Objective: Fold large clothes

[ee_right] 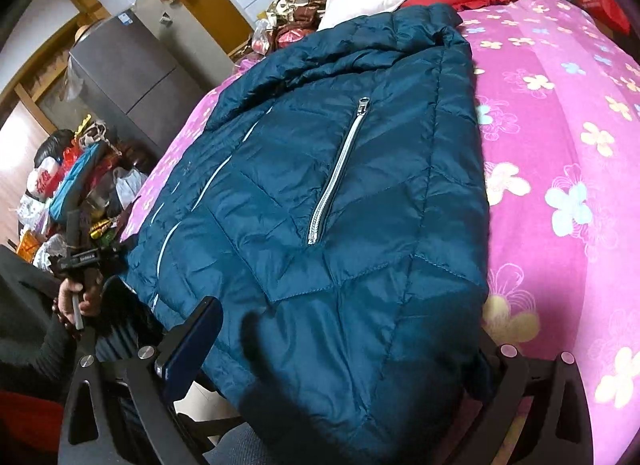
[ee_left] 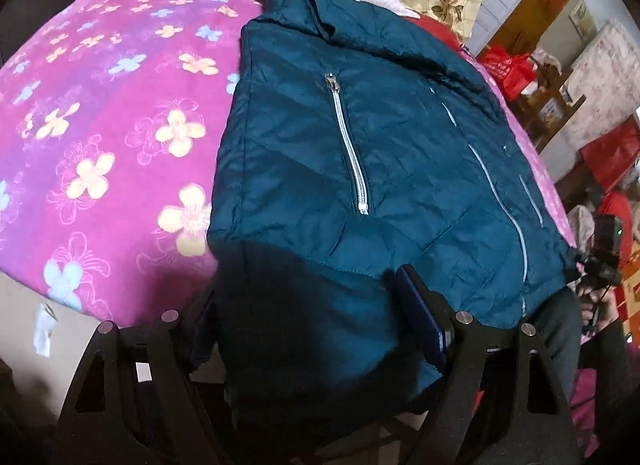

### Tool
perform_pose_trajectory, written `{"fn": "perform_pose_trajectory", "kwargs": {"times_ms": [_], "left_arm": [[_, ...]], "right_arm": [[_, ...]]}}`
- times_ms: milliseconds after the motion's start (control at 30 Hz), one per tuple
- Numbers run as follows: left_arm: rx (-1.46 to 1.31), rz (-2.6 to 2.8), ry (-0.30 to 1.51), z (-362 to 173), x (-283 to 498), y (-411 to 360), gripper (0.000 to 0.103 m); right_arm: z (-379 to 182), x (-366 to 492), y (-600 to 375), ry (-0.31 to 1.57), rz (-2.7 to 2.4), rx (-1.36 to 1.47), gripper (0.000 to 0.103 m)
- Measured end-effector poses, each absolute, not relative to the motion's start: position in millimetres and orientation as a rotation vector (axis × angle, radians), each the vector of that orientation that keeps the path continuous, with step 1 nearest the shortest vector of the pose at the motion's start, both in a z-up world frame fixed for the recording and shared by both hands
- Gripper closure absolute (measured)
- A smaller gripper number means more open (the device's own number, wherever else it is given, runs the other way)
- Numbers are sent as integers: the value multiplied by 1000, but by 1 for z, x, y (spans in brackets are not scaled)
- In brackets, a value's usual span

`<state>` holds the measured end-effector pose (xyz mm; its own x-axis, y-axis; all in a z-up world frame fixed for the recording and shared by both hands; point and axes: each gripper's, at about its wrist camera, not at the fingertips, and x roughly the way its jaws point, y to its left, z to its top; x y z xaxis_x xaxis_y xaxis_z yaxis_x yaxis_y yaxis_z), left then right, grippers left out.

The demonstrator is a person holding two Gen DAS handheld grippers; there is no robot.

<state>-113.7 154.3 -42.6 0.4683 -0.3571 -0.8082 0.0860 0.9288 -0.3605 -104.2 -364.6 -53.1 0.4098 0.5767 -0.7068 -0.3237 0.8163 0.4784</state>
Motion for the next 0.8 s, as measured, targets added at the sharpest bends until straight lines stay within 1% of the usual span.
{"fn": "perform_pose_trajectory", "kwargs": {"times_ms": [167,333,400,433,467,500,533,567,600,633,667,700,733,767,800], "left_arm": [[-377,-369,1086,-40,-123,159,23],[-331,-397,1087,-39,-125,152,23],[-310,-378,1074,-39,-115,149,26],[-296,-355,1070,-39,-107,148,35],[-284,-322,1068,-39,-101,146,47],[-279,-301,1063,-39,-98,145,52],[-280,-293,1058,-40,-97,147,65],[-276,-275,1052,-40,-98,146,70],[-273,-263,1040,-39,-102,146,73],[-267,-258,1030,-39,-104,145,77],[-259,-249,1020,-38,-109,145,78],[-254,-242,1019,-39,-111,145,78],[-248,-240,1020,-39,-114,144,78],[-241,-242,1023,-41,-117,144,77],[-233,-237,1026,-43,-118,143,76]], "right_arm": [[-52,-106,-364,1001,571,278,0],[-52,-105,-362,1002,563,273,0],[-51,-105,-360,1007,561,259,0],[-51,-105,-359,1011,558,249,0],[-51,-105,-358,1012,556,242,0],[-51,-105,-357,1013,554,238,0],[-50,-105,-357,1009,549,234,2],[-50,-106,-357,1003,547,233,10],[-52,-107,-358,996,554,244,18],[-52,-108,-359,983,540,244,30],[-53,-109,-361,980,548,264,43],[-55,-110,-361,975,551,272,48],[-56,-110,-363,974,551,278,56],[-57,-110,-363,976,552,282,59],[-57,-109,-363,978,557,280,59]]}}
